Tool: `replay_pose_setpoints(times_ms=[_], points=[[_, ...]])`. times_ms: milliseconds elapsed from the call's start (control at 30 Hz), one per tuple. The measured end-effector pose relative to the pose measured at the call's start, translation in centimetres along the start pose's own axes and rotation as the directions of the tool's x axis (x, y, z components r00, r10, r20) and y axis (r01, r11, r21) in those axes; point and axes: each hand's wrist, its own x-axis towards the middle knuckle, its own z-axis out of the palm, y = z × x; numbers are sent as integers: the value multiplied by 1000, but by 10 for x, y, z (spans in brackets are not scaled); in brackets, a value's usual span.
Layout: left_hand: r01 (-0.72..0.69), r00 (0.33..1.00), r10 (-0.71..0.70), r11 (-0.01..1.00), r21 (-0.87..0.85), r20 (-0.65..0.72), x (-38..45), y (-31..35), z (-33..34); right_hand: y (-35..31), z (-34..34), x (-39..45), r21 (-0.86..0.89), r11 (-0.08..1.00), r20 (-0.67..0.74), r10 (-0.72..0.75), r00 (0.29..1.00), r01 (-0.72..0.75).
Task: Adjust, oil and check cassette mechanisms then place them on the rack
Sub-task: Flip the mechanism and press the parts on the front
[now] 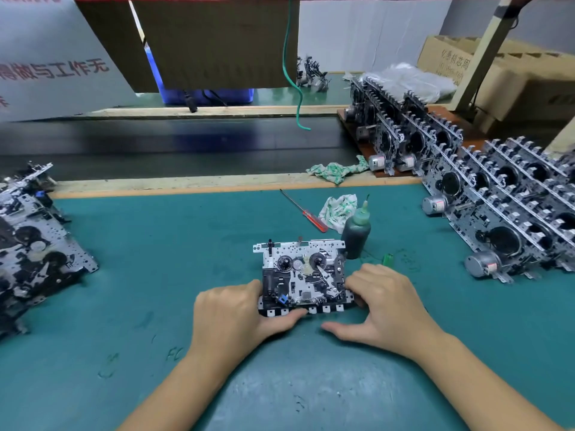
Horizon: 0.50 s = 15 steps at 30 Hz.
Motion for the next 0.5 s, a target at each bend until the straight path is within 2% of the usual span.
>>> replay_pose_setpoints(times_ms=[133, 200, 433, 500], points=[[-97, 994, 102, 990, -104, 47, -3, -7, -2, -1, 1, 0, -80, 997, -47, 16, 999, -20], [-85, 991, 100, 984, -155, 92, -3, -10, -4, -1, 0, -1, -96, 995, -59, 18, 998, -23], [-100, 989, 116, 983, -157, 96, -2, -11, -7, -5, -1, -1, -120, 993, -41, 4, 999, -9], [-150, 980, 169, 974, -168, 105, -4, -11, -8, -6, -2, -2, -105, 993, -27, 47, 999, -50]])
